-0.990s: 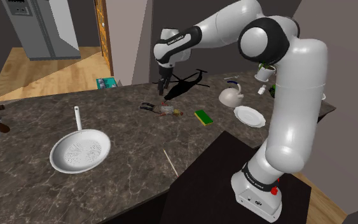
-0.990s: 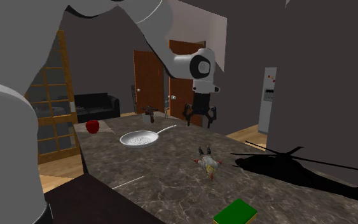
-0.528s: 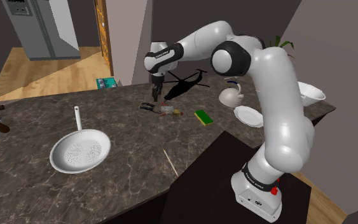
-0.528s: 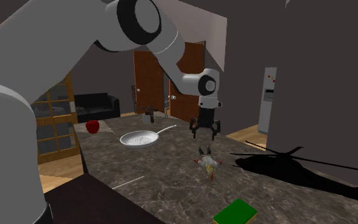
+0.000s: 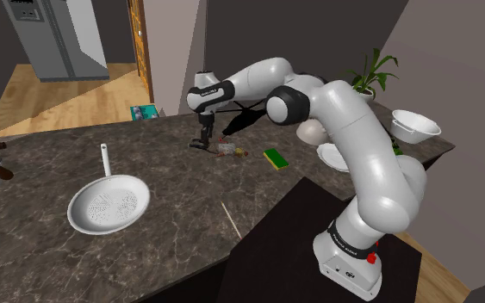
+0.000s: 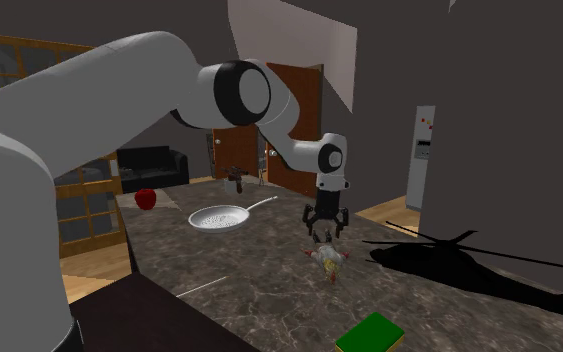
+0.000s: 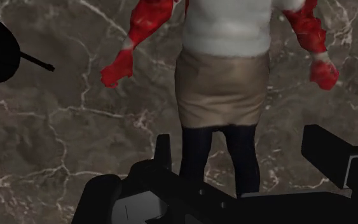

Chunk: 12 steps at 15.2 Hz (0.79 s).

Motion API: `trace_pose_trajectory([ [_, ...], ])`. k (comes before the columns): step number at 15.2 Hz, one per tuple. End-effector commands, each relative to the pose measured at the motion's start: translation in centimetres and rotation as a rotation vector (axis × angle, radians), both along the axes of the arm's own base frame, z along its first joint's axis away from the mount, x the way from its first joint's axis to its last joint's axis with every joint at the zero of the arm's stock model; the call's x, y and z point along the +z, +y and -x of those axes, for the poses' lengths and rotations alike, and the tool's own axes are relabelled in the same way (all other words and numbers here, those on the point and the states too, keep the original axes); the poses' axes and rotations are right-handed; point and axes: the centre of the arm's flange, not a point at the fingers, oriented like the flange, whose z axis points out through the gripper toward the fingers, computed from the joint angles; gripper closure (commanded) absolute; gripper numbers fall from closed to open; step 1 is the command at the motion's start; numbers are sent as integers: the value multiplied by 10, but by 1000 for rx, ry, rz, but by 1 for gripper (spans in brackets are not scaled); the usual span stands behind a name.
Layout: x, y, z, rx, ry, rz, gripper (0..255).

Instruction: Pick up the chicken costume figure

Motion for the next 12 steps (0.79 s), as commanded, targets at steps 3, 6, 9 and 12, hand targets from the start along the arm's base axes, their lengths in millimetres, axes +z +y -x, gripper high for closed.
trace_pose_trajectory([
  [3,-22,-1,0,2,0,0,0],
  [6,-30,-1,0,2,0,0,0],
  [9,-30,-1,1,2,0,0,255],
  [12,-30,0,0,2,0,0,255],
])
